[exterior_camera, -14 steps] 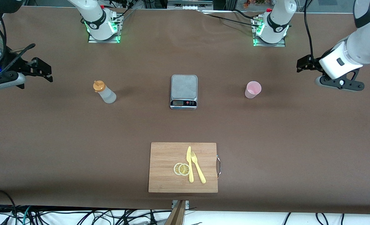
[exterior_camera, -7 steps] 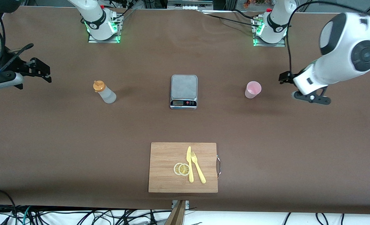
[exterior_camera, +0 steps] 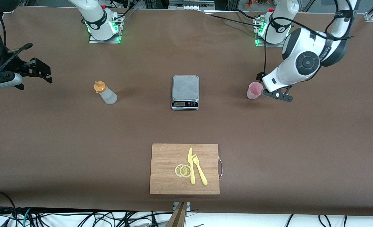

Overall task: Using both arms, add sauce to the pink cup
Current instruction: 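Grasp the pink cup with the left gripper and lift it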

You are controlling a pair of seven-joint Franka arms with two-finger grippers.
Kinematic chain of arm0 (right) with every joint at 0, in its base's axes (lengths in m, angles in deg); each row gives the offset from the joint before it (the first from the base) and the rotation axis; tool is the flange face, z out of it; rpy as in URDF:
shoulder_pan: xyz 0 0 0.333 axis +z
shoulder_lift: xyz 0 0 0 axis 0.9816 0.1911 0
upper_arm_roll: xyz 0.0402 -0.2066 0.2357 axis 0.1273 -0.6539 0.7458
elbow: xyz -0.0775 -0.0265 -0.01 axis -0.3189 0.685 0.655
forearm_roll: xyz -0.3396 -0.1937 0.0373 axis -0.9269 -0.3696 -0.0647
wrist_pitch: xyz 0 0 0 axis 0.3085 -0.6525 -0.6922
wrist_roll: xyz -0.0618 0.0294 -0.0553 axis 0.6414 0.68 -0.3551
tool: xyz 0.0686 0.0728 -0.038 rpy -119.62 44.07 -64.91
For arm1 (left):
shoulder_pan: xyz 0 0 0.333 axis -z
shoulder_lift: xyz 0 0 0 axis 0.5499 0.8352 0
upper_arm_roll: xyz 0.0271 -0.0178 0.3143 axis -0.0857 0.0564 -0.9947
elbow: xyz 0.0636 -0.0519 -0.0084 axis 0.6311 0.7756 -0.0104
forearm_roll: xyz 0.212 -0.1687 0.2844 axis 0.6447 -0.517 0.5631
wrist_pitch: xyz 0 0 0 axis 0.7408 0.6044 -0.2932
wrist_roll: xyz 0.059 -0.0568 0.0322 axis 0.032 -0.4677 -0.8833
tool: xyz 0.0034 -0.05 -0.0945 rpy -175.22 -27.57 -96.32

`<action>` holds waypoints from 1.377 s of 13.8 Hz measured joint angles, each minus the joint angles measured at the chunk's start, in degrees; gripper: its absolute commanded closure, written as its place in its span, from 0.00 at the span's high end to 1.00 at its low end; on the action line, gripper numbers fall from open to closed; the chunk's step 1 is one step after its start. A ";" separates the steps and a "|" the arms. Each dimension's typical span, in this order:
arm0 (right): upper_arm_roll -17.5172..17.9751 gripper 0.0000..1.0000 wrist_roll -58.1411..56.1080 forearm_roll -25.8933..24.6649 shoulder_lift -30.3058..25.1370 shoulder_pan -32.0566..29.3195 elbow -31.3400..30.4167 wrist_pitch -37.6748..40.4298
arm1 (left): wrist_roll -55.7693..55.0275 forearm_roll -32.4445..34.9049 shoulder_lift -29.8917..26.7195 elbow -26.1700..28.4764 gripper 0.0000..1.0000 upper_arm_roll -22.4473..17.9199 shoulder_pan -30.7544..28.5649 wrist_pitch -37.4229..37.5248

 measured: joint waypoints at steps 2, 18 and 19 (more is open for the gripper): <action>0.00 1.00 0.00 0.14 0.00 0.01 0.00 0.03 | 0.00 0.00 0.02 4.13 1.00 -0.01 0.00 -5.99; 0.44 1.00 0.00 0.68 0.00 0.37 0.00 0.06 | -1.16 0.01 6.64 9.04 0.00 0.21 0.01 -20.82; 0.44 1.00 0.00 0.70 0.00 0.41 0.00 0.06 | -1.15 0.01 6.64 9.01 0.00 0.33 0.04 -20.82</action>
